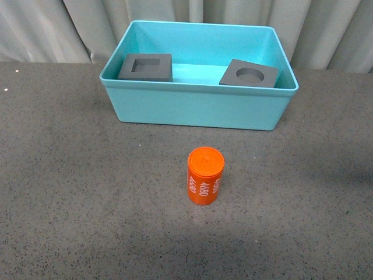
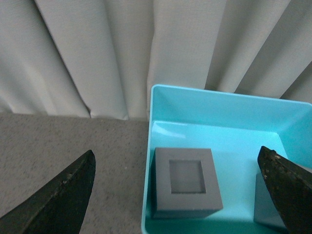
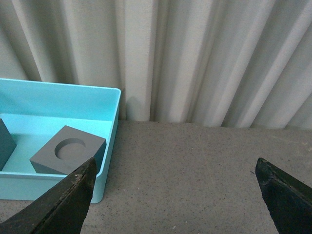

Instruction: Place gray and orange parts in blue box

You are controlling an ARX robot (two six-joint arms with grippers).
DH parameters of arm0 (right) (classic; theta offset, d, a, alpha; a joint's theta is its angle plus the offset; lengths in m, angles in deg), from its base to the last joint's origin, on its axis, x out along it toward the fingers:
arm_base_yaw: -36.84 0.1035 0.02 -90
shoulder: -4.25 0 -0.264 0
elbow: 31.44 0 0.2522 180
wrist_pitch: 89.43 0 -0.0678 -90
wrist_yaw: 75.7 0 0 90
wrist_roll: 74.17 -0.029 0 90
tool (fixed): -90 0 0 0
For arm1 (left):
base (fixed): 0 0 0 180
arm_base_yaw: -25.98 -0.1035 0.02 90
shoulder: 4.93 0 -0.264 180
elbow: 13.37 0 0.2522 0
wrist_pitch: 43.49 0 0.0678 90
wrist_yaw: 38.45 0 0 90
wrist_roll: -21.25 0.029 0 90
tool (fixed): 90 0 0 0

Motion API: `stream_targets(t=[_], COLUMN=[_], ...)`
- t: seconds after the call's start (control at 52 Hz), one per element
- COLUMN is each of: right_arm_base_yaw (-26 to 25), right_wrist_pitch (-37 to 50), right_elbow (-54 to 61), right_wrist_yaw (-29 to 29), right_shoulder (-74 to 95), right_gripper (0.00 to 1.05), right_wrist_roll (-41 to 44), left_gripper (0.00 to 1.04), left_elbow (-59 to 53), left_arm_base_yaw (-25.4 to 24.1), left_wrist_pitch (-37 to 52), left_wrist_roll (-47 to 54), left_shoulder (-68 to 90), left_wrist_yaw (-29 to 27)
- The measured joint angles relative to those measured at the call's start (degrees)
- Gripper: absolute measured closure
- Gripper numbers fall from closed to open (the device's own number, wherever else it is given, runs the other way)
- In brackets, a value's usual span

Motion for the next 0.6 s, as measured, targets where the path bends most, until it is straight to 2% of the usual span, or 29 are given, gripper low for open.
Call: stream_targets(t=[0.115,0.173,0.231,0.308,0.442,0.596], right_arm_base_yaw=[0.0,0.0,0.0,0.0,0.0,0.0], right_wrist_pitch=[0.0,0.0,0.0,0.0,0.0,0.0], right_elbow=[0.0,0.0,0.0,0.0,0.0,0.0], right_wrist_yaw=[0.0,0.0,0.0,0.0,0.0,0.0], right_shoulder=[0.0,0.0,0.0,0.0,0.0,0.0], right_gripper=[0.1,0.1,0.1,0.1,0.1,0.1], right_wrist_roll=[0.0,0.0,0.0,0.0,0.0,0.0], left_gripper=[0.08,0.19,0.28,0.42,0.66,1.0], left_elbow=[-11.0,-18.5,-23.8,-29.8,-36.2,-43.3], left_arm_base_yaw=[-1.2,-2.5,-3.4,-4.7,-6.4,-8.4], left_wrist_pitch=[5.1,17.4,25.9,32.5,33.9,33.8], left_wrist_roll=[-0.4,3.5,6.1,8.7,10.1,10.7], left_shoulder=[-6.4,-8.9,-10.9,-14.7,-19.8,-26.6], left_wrist_yaw=[-2.7,0.4,1.6,2.8,4.4,6.6])
